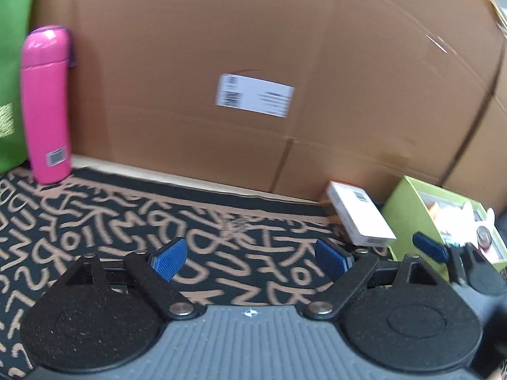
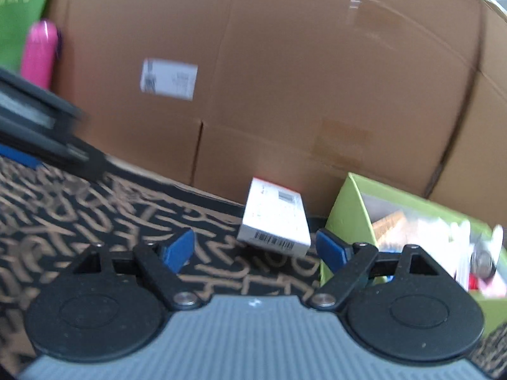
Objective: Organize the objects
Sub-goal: 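Grasp the copper box with the left gripper while the right grasps the white medicine box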
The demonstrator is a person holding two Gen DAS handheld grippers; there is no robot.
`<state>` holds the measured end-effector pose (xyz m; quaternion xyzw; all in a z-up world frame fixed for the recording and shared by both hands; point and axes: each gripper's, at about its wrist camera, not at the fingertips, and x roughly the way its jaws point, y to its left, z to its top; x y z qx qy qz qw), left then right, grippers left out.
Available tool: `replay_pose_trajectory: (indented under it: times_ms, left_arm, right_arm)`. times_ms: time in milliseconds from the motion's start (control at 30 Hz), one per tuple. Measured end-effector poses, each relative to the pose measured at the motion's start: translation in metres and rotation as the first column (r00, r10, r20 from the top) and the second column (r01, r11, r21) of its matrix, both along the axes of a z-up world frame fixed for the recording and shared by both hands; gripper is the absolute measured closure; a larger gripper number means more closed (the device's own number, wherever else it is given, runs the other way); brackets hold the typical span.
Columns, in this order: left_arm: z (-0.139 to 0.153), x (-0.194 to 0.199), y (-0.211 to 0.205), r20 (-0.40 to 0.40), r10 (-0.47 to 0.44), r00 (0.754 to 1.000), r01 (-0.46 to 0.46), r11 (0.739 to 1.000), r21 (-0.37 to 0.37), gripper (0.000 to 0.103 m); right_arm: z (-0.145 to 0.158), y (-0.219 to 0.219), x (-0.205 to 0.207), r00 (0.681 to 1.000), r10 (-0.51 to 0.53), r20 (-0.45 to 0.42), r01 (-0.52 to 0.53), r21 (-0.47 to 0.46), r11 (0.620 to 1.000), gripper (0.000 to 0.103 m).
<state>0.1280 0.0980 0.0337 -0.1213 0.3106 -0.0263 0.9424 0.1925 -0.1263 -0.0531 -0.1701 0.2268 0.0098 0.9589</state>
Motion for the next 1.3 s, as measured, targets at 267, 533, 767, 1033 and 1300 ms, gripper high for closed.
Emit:
replay_pose_trajectory:
  times_ms: [267, 533, 767, 1033, 1300]
  left_arm:
    - [-0.004, 0.002, 0.017, -0.008, -0.004, 1.0, 0.004, 1.0, -0.002, 0.012]
    - [-0.014, 0.024, -0.005, -0.045, -0.064, 0.997, 0.063, 0.998, -0.027, 0.012]
    - [-0.021, 0.056, -0.039, -0.076, -0.154, 0.985, 0.151, 0.988, -0.044, 0.012]
    - [-0.03, 0.108, -0.085, -0.073, -0.306, 0.949, 0.306, 0.952, -0.008, 0.012]
    - [-0.055, 0.156, -0.118, -0.174, -0.317, 0.933, 0.327, 0.945, 0.031, 0.039]
  right_arm:
    - [-0.037, 0.009, 0.033, 0.998, -0.064, -0.011, 0.059, -0.242, 0.968, 0.082]
    - [-0.026, -0.008, -0.074, 0.997, 0.071, -0.019, -0.073, -0.188, 0.979, 0.085]
    - [-0.015, -0.033, -0.13, 0.988, 0.146, -0.05, -0.144, 0.038, 0.989, 0.021]
    - [-0.023, -0.054, -0.074, 0.977, 0.17, -0.125, -0.141, 0.215, 0.966, 0.021]
    - [-0.037, -0.061, -0.062, 0.967, 0.183, -0.175, -0.126, 0.296, 0.947, 0.034]
